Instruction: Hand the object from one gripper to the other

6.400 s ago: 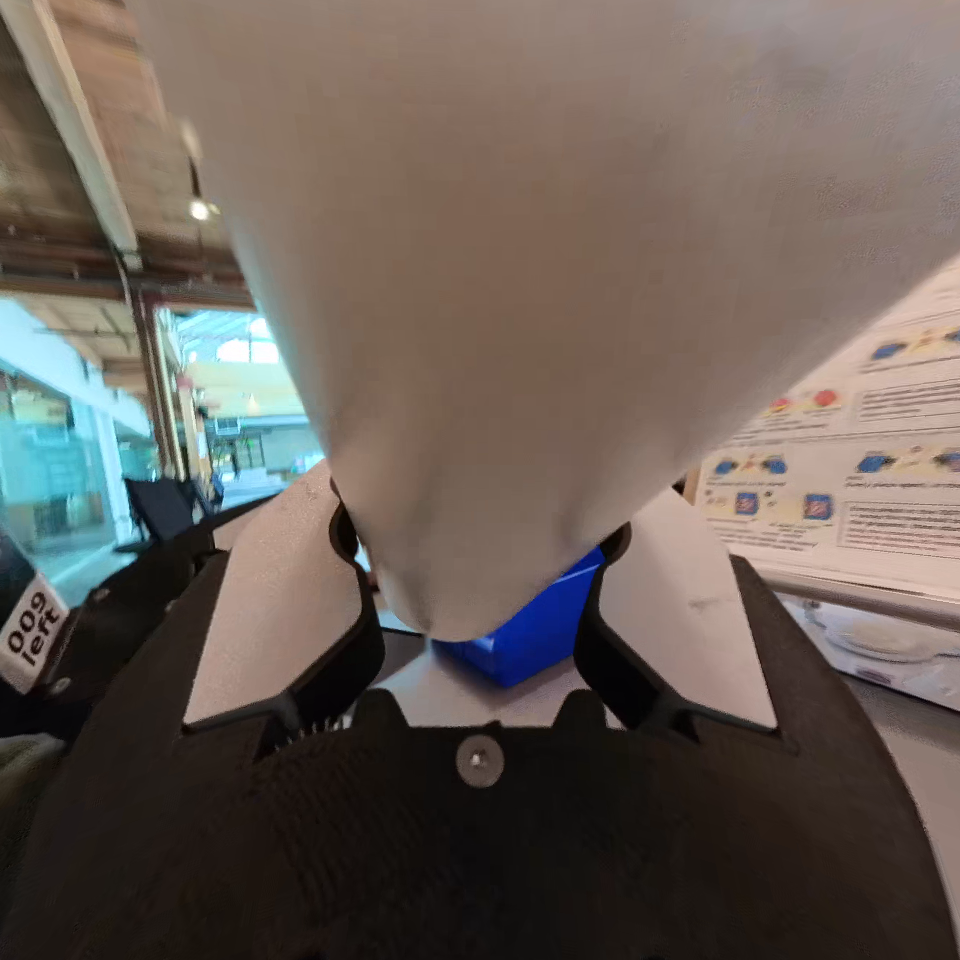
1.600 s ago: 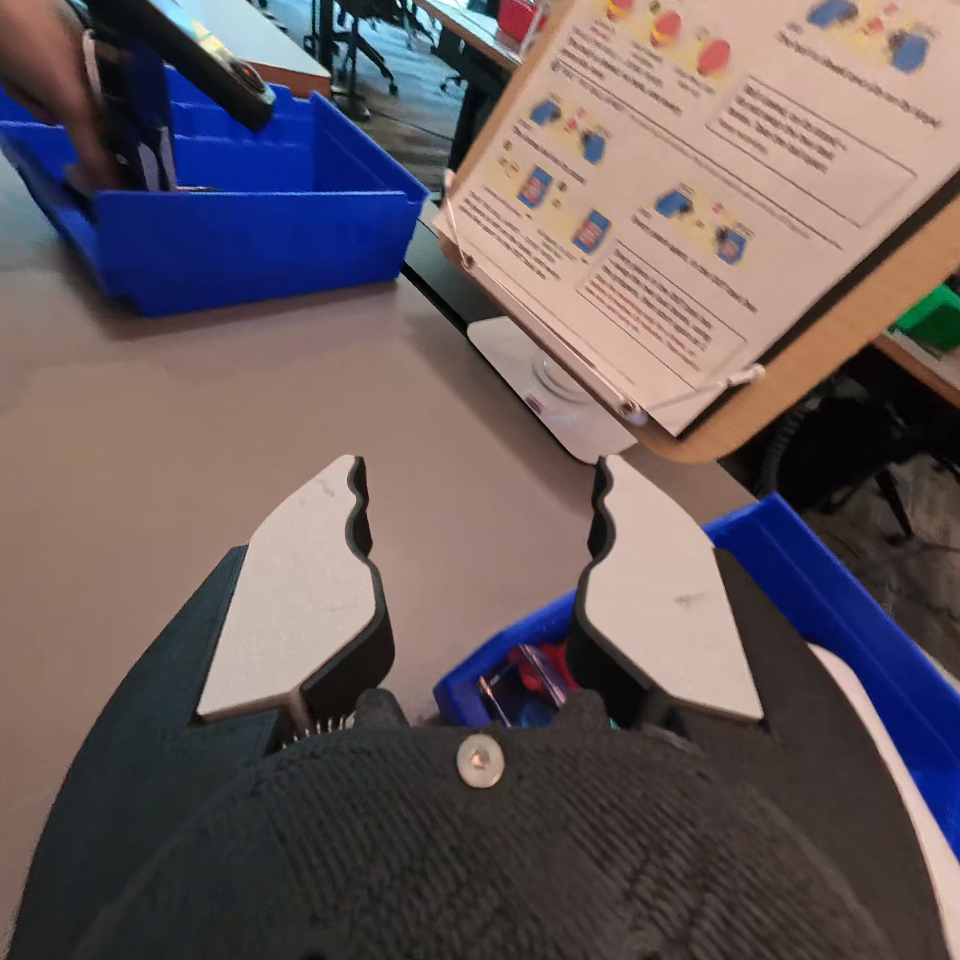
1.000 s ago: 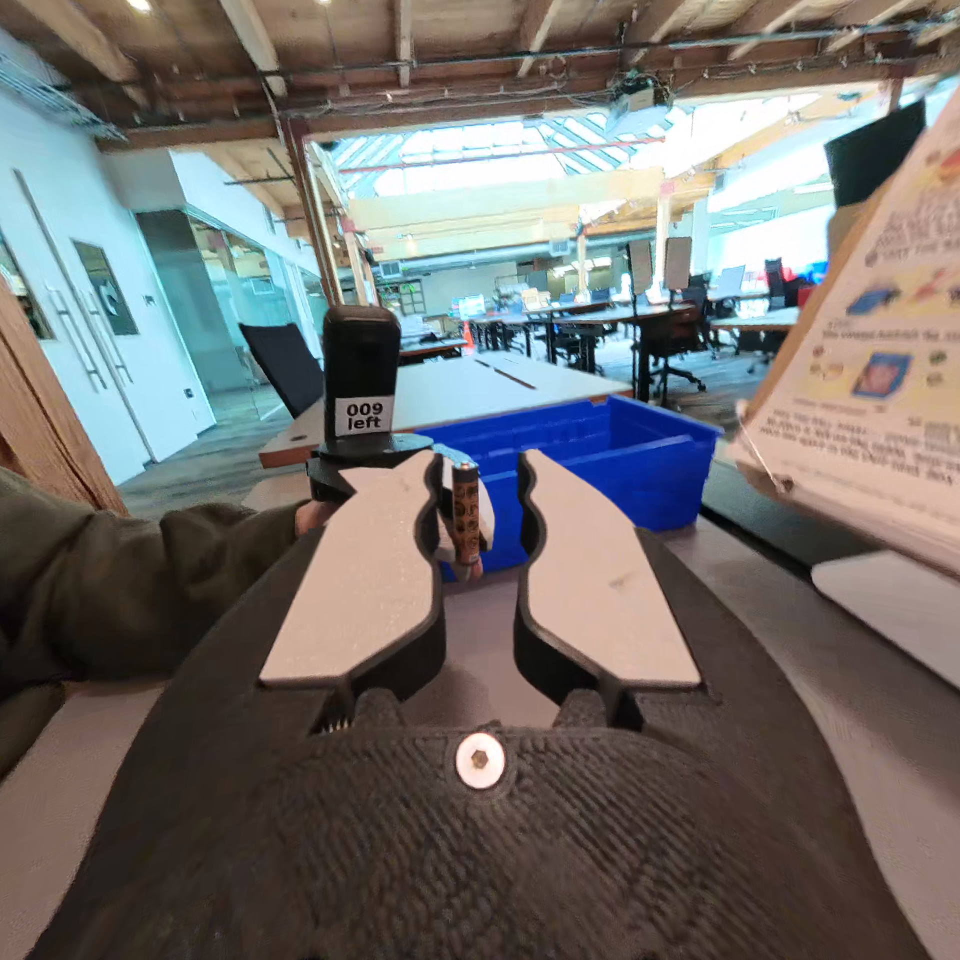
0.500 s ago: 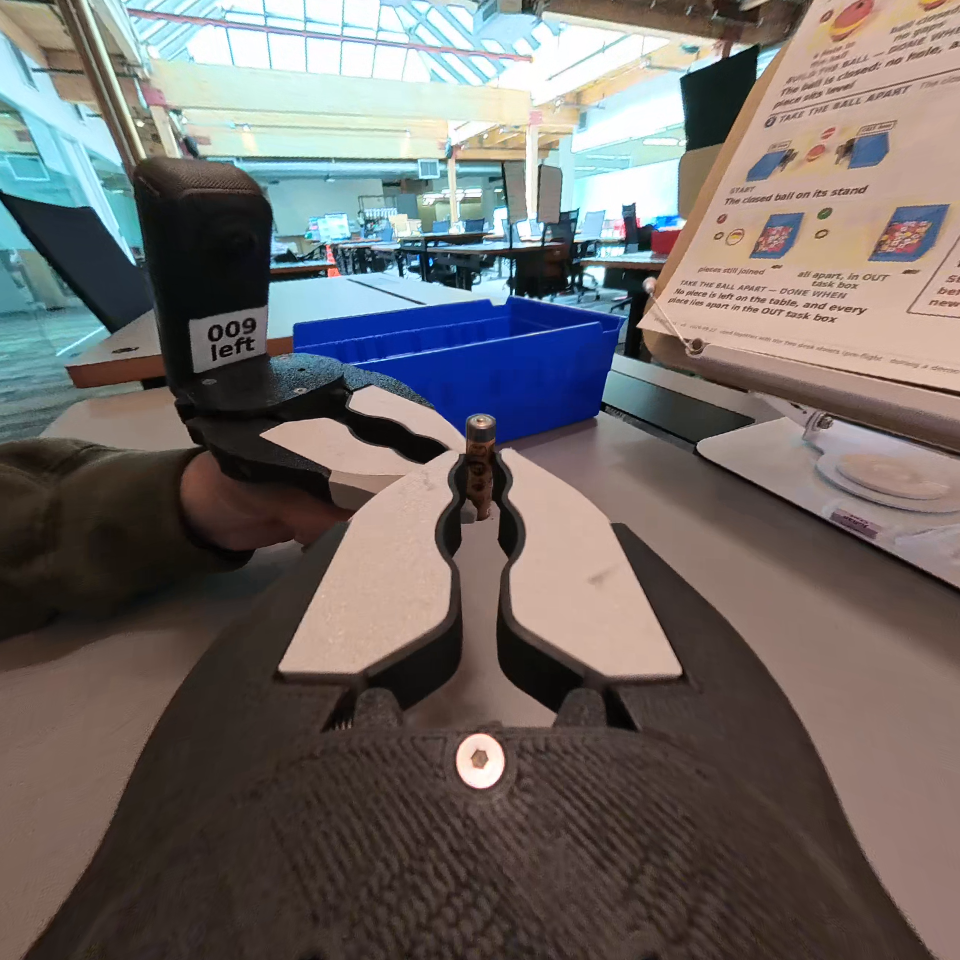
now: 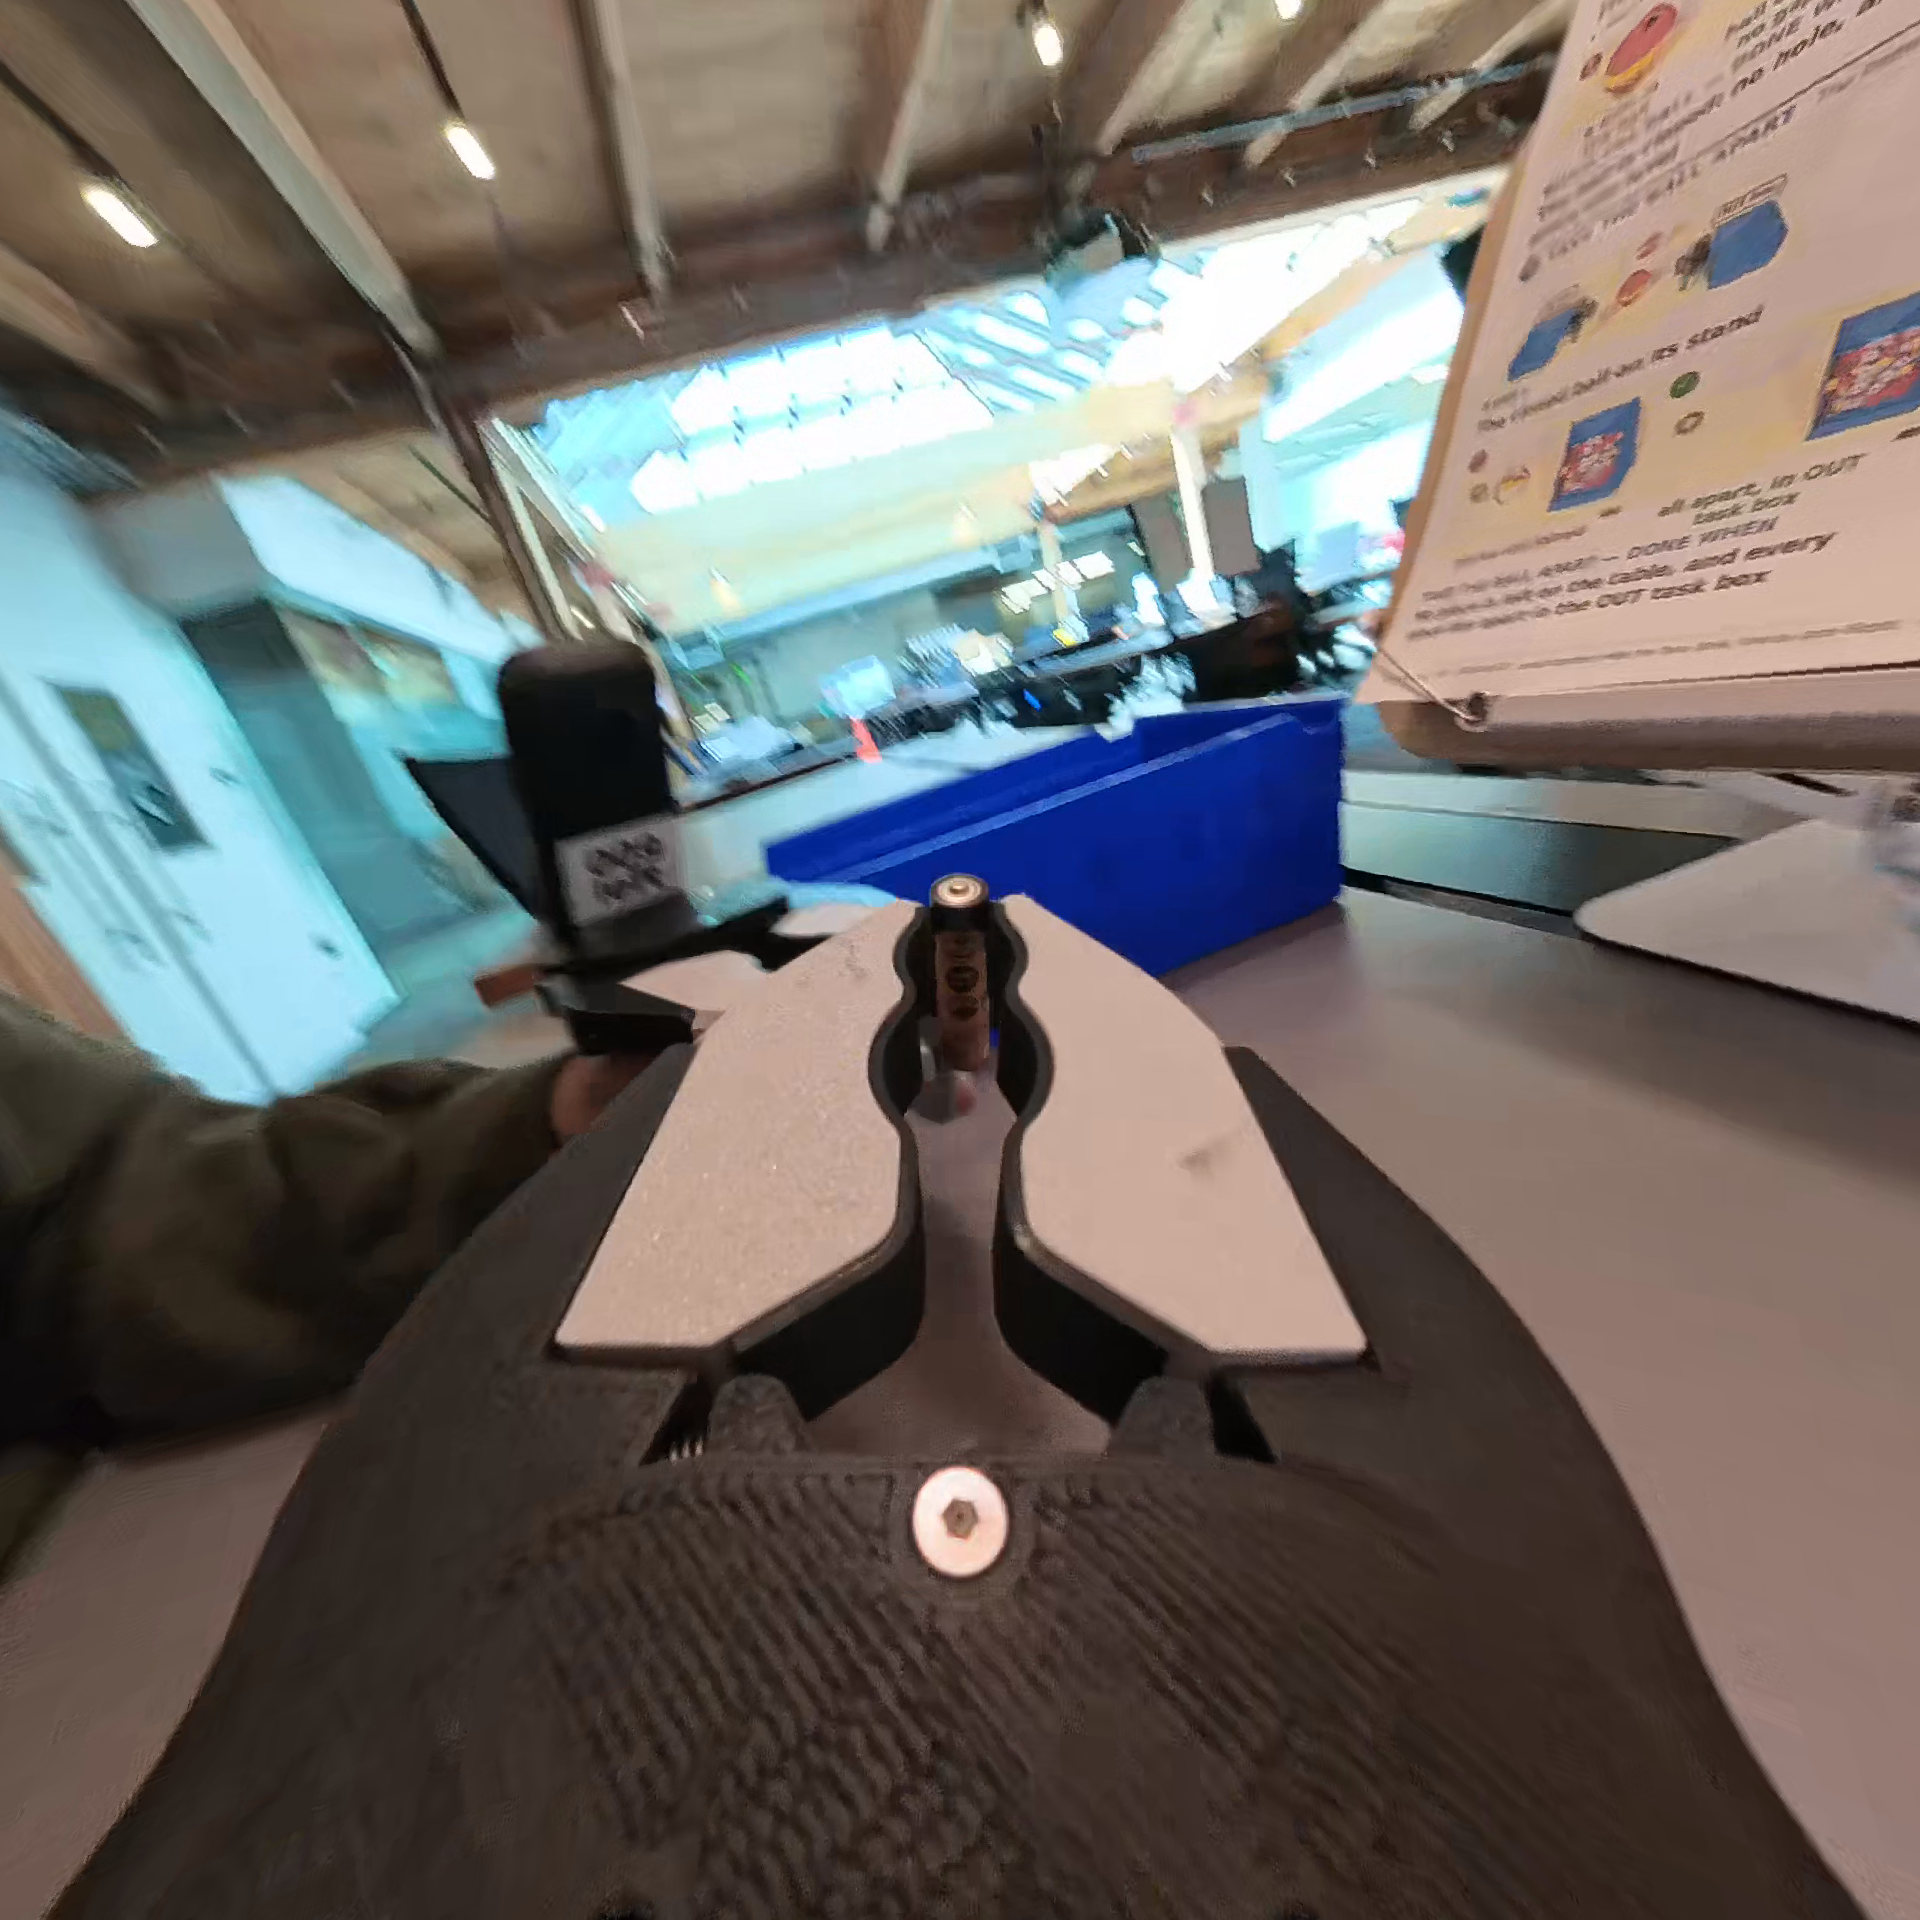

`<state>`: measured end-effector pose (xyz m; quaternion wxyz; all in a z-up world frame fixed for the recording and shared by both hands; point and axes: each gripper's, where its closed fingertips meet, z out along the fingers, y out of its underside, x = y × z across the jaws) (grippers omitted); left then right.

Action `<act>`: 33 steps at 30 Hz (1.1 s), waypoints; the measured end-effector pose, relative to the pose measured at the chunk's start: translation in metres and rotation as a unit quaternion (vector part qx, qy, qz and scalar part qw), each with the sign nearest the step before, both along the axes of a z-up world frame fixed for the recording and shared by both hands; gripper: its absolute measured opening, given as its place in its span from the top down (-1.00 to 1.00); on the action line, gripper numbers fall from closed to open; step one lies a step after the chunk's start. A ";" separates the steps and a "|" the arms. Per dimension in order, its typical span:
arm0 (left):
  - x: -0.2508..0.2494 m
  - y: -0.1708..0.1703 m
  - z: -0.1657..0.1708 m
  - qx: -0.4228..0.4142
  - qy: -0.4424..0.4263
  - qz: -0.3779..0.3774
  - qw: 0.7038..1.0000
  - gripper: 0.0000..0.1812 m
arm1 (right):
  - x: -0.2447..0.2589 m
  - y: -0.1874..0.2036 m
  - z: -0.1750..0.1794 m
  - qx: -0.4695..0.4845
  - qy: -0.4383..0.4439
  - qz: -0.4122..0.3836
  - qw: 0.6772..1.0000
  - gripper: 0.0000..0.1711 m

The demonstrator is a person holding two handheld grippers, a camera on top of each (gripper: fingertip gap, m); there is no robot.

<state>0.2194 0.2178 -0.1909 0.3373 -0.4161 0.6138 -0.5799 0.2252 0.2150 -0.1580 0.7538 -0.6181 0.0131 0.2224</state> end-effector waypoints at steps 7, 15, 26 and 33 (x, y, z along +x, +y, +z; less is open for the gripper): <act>-0.021 -0.017 0.028 -0.306 0.032 -0.185 0.933 0.61 | -0.018 -0.022 0.030 0.123 0.047 0.091 0.987 0.89; -0.025 -0.027 0.043 -0.465 0.056 -0.255 0.846 0.84 | -0.026 -0.022 0.033 0.138 0.001 0.071 0.988 0.89; -0.008 0.022 0.032 0.089 -0.113 0.090 0.986 0.89 | 0.013 -0.003 0.005 -0.031 0.007 -0.054 0.998 0.39; -0.004 0.017 0.021 0.447 -0.143 0.199 0.861 0.89 | -0.001 0.012 0.001 -0.100 -0.125 -0.142 0.977 0.25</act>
